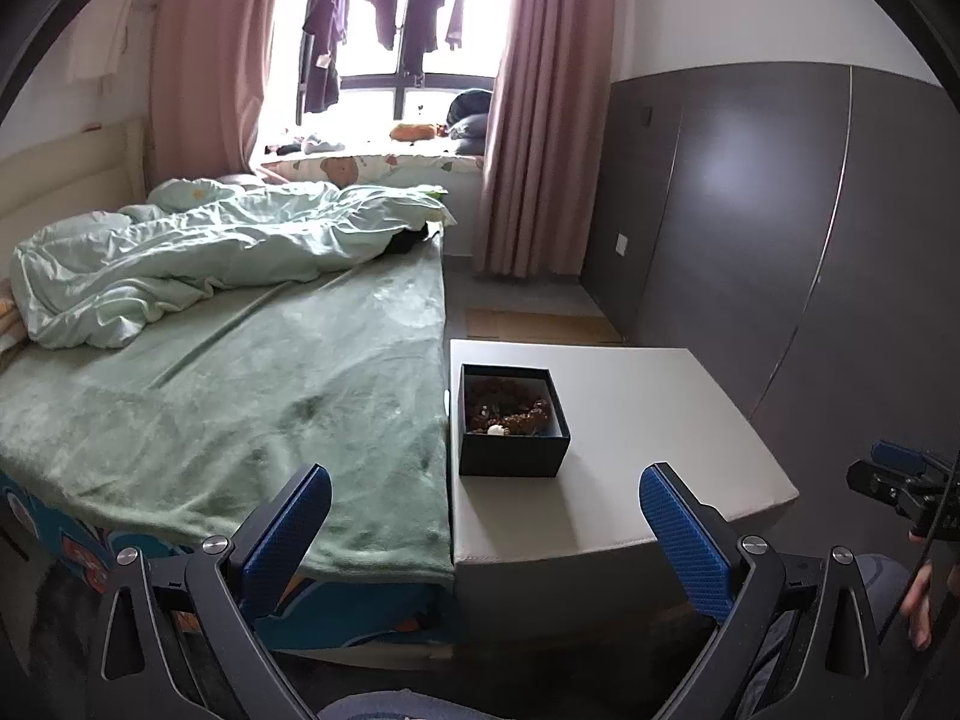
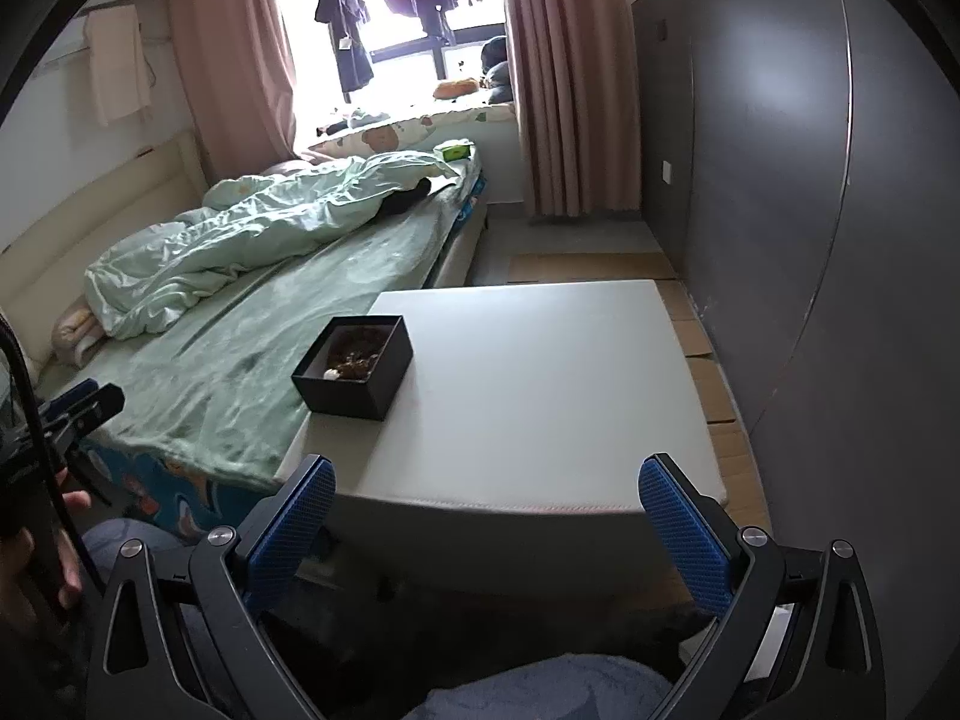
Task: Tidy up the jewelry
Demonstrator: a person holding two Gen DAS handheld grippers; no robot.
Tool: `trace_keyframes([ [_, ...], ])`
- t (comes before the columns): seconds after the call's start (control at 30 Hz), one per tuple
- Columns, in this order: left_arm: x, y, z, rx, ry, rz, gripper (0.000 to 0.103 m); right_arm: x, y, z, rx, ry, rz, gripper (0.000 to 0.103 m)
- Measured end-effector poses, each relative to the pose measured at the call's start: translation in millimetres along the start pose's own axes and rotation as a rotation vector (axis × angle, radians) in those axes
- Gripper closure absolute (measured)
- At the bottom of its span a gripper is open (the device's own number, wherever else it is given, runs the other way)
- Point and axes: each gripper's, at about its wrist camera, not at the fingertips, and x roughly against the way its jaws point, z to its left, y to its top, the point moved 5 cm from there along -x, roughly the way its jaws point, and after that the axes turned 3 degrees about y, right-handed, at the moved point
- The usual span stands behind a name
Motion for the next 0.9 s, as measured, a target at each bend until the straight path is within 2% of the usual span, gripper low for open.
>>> trace_keyframes([
  [0.13,5,0,-1,0.003,0.009,-0.022,0.000,-2,-4,7,0.017,0.020,0.015,0.001],
  [0.43,-2,-1,4,0.045,0.004,0.026,0.000,-7,-4,16,0.033,0.015,0.023,0.001],
  [0.9,-3,-2,-2,0.034,0.011,0.035,0.000,-5,-5,13,0.015,0.017,0.030,0.001],
])
